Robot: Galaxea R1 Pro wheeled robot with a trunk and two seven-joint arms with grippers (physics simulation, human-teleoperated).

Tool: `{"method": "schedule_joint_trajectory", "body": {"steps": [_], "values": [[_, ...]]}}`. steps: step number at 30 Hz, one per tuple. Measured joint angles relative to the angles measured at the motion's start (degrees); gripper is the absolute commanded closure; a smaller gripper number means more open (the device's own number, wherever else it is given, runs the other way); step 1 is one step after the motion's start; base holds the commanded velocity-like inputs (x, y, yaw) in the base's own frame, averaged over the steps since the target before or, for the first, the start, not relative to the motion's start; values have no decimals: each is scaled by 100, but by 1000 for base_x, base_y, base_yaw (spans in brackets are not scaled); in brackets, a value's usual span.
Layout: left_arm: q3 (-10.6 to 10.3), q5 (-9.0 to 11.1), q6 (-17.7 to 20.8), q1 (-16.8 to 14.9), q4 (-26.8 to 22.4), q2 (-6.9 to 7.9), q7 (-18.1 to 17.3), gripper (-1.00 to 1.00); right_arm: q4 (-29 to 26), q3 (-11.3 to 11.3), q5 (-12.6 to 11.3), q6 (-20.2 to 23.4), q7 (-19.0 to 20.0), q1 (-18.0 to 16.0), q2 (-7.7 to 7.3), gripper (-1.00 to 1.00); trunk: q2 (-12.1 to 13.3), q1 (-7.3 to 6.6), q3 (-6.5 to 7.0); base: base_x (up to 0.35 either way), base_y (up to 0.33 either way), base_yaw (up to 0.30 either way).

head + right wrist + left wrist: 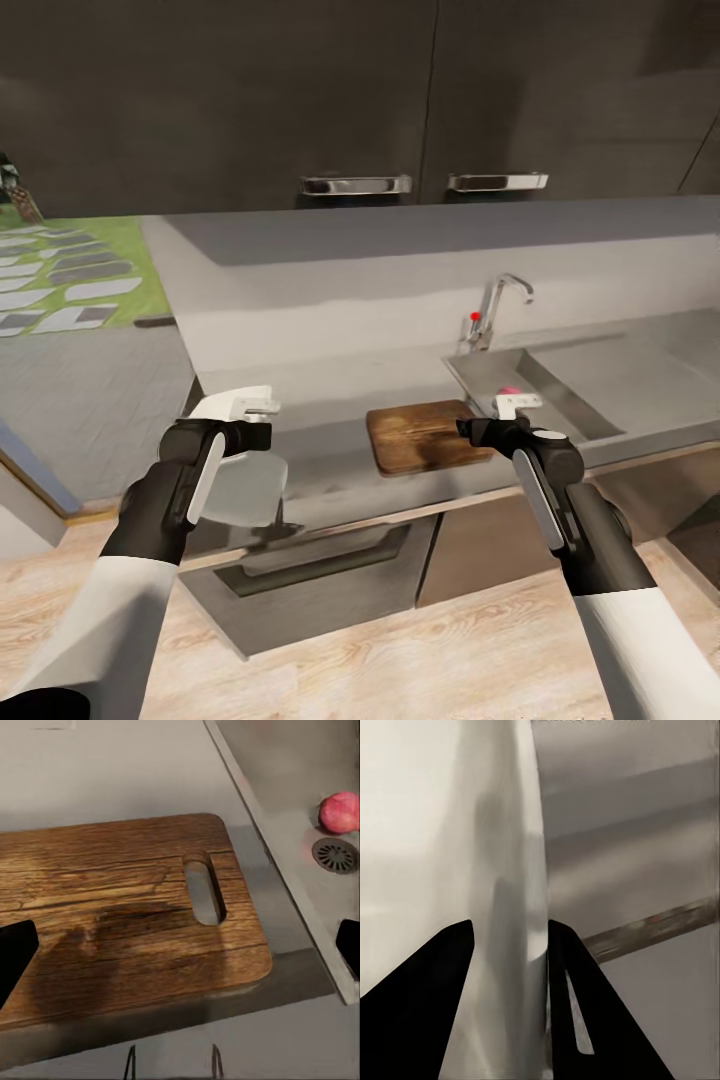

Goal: In the kitchen, take the Vidalia onion out of the sink, dice it on the chopping board with the paring knife, put the diced onion into the bowl on the countertop, then place both the paring knife and the chopping board into the sink.

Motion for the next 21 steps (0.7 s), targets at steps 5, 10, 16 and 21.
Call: {"method": "schedule_joint_trajectory", "body": {"steps": [5, 10, 16, 21], "values": [[2, -1, 1, 1, 0, 0, 0, 100, -5, 5, 0, -3, 0, -1, 1, -100, 0, 0, 0, 0, 0, -58], [2, -4, 1, 2, -2, 0, -1, 100, -21, 126, -5, -26, 3, -1, 1, -100, 0, 0, 0, 0, 0, -16], [2, -4, -2, 0, -11, 0, -1, 100, -42, 319, 0, -294, 5, -1, 1, -100, 0, 0, 0, 0, 0, -4], [2, -1, -22, 1, -88, 0, -1, 100, -64, 367, 1, -676, 1, -1, 1, -100, 0, 0, 0, 0, 0, -1]]}}
